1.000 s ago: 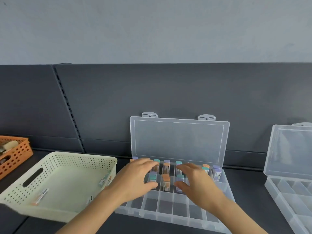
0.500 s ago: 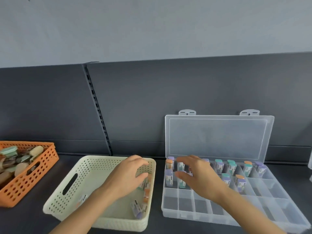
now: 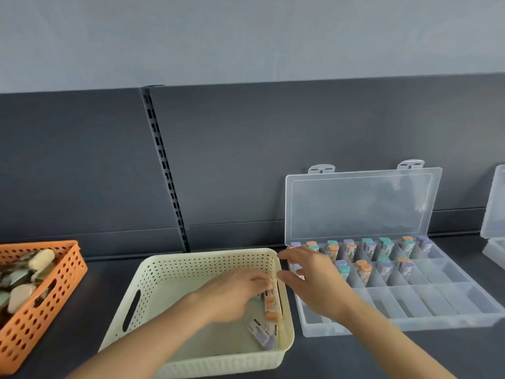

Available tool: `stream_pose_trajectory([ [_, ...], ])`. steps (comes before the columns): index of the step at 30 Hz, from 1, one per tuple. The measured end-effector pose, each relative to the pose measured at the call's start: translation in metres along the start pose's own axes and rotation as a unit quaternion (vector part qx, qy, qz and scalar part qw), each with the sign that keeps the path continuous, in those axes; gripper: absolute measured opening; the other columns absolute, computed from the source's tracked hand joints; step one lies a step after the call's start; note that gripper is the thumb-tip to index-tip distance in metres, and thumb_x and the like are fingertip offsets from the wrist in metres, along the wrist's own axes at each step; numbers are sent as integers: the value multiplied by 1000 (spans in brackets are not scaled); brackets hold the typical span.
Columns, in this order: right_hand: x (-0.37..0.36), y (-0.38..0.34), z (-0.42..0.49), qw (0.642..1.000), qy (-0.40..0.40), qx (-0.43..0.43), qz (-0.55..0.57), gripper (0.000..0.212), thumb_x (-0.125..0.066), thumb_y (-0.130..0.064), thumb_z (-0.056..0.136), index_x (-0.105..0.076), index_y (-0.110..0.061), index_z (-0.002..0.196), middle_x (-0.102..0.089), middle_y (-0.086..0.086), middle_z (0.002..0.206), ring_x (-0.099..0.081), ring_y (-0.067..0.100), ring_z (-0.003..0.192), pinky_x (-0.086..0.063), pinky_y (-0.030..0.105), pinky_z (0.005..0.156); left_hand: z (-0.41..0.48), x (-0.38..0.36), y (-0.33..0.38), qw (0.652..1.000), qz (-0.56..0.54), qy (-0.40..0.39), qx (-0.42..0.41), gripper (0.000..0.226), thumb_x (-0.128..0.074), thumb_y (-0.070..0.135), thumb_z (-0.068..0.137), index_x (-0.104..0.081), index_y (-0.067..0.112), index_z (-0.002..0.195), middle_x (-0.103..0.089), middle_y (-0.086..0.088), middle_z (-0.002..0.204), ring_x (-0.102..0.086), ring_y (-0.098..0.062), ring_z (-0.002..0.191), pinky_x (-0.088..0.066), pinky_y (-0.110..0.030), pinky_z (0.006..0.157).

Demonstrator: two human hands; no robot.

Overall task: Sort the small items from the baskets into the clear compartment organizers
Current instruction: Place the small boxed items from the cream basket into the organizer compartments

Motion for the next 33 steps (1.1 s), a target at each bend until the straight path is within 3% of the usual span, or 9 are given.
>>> stream_pose_trajectory([
  [5, -9, -4, -5, 1000, 13, -26, 7, 38, -58, -26, 93, -56, -20, 130, -58, -5, 122, -58, 9, 103, -43, 8, 78, -9, -5, -18, 997, -66, -26, 10, 46, -39, 16, 100, -39, 45, 135, -44, 20, 132, -47, -9, 114, -44, -27, 87],
  [8, -11, -4, -8, 999, 19, -46, 9, 37, -58, -27, 93, -56, -21, 129, -59, -5, 120, -60, 12, 99, -47, 9, 75, -7, -2, -23, 984, -163, 23, 65, 19, -46, 31, 97, -57, 32, 113, -57, 9, 110, -55, -13, 97, -48, -32, 83],
  [10, -10, -5, -8, 998, 22, -51, 7, 36, -58, -27, 93, -57, -20, 128, -60, -5, 120, -61, 12, 98, -47, 8, 73, 2, -4, -28, 968, -195, 61, 147, 21, -48, 38, 95, -57, 21, 104, -58, 6, 96, -53, -12, 83, -44, -30, 71],
  [14, -10, -7, -5, 998, 25, -57, 1, 36, -57, -26, 93, -57, -21, 128, -59, -5, 122, -61, 10, 97, -42, 0, 65, 20, -14, -28, 955, -173, 72, 229, 22, -53, 35, 89, -48, 15, 82, -48, 2, 77, -43, -16, 70, -36, -32, 63],
  [20, -9, -8, -3, 998, 24, -52, -6, 34, -56, -24, 94, -57, -20, 128, -59, -4, 124, -60, 12, 103, -41, -1, 62, 18, -17, -27, 939, -267, -7, 214, 16, -69, 20, 76, -55, 21, 68, -49, 6, 65, -46, -14, 64, -34, -25, 56],
  [26, -19, -16, 6, 1000, -8, -15, -23, 36, -56, -22, 94, -56, -21, 130, -56, -4, 130, -57, 14, 109, -43, 7, 74, -10, -4, -39, 946, -257, 32, 195, 14, -65, 31, 81, -59, 19, 80, -59, 7, 79, -51, -10, 70, -40, -25, 61],
  [29, -32, -25, 11, 995, -66, 11, -74, 39, -56, -21, 93, -54, -23, 132, -53, -5, 135, -51, 14, 120, -42, 22, 99, -31, 7, -52, 947, -235, 68, 208, 13, -59, 33, 80, -59, 20, 84, -63, 9, 83, -55, -9, 73, -48, -28, 67],
  [31, -46, -29, 13, 978, -130, 26, -163, 40, -56, -22, 93, -52, -23, 132, -52, -3, 135, -46, 16, 125, -23, 36, 116, -44, 11, -59, 948, -230, 80, 206, 9, -58, 31, 79, -56, 23, 82, -62, 10, 81, -55, -8, 71, -49, -29, 69],
  [33, -57, -35, 13, 948, -177, 61, -258, 39, -56, -26, 91, -54, -23, 130, -55, -1, 130, -45, 19, 124, -7, 40, 119, -56, 13, -62, 949, -235, 84, 193, 9, -59, 29, 80, -57, 24, 87, -62, 10, 80, -53, -6, 69, -49, -27, 69],
])
Point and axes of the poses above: each hand's wrist, its own z-axis towards the middle knuckle, its own x-axis out of the back of the hand, y = z × x, the point moved 6 cm from there along z, towards the middle knuckle
